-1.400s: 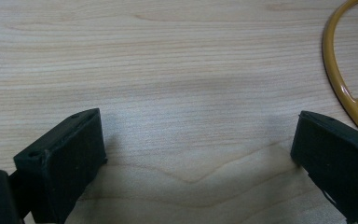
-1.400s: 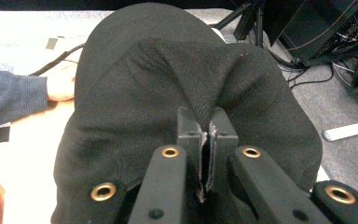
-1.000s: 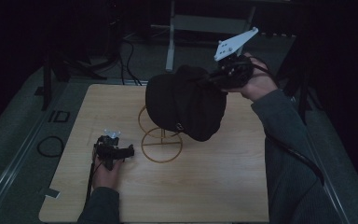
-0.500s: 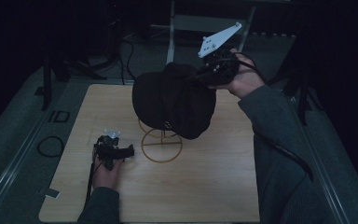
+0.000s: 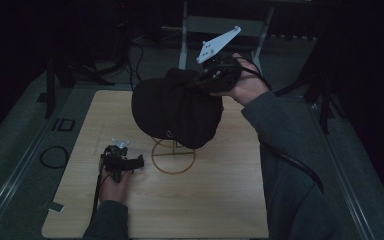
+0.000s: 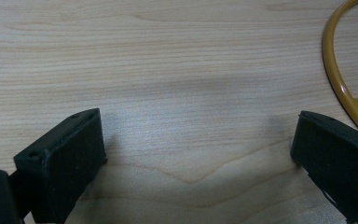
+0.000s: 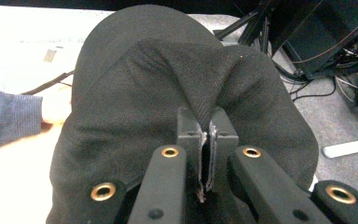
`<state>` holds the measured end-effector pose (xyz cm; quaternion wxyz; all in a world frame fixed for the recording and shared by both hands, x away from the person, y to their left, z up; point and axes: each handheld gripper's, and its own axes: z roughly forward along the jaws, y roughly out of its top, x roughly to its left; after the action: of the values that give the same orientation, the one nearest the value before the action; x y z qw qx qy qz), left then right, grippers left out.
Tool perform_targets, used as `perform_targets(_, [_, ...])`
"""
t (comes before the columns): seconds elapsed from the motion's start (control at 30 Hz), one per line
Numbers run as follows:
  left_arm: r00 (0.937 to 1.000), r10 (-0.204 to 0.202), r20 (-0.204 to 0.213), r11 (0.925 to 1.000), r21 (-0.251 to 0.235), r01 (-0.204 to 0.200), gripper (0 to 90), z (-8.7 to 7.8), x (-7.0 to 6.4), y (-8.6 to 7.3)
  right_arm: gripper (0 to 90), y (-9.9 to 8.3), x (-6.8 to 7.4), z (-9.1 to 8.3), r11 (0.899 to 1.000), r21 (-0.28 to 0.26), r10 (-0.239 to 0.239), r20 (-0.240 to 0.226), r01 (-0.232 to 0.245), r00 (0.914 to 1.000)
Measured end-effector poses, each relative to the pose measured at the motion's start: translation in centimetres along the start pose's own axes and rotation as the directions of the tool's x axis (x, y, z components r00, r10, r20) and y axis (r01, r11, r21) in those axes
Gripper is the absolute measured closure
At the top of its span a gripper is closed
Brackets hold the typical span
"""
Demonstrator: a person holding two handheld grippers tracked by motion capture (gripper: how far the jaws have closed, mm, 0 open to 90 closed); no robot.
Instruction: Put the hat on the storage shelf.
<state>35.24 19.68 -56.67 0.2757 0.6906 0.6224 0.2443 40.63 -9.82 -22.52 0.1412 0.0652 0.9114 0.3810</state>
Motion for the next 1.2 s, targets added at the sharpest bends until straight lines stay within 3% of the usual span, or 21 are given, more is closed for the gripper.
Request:
perform_targets(0.47, [1.0,0.001,-0.001,1.0,0.0,-0.001,2.4,0.0,0.0,0.0,85.8,1.2,0.8,3.6,0.998,0.058,-0.025,-0.007,0.025,0.9997])
perform_targets(0.83, [1.0,-0.001,-0.001,1.0,-0.001,0.001,2.4,0.0,0.0,0.0,84.9,1.1,1.1,8.0,0.995,0.095,0.019,-0.011,-0.018,0.9998])
perform_targets(1.2, [1.0,0.002,-0.001,1.0,0.002,-0.002,2.4,0.0,0.0,0.0,84.4,0.6,0.9,10.0,0.993,0.097,0.066,-0.002,-0.065,0.9978])
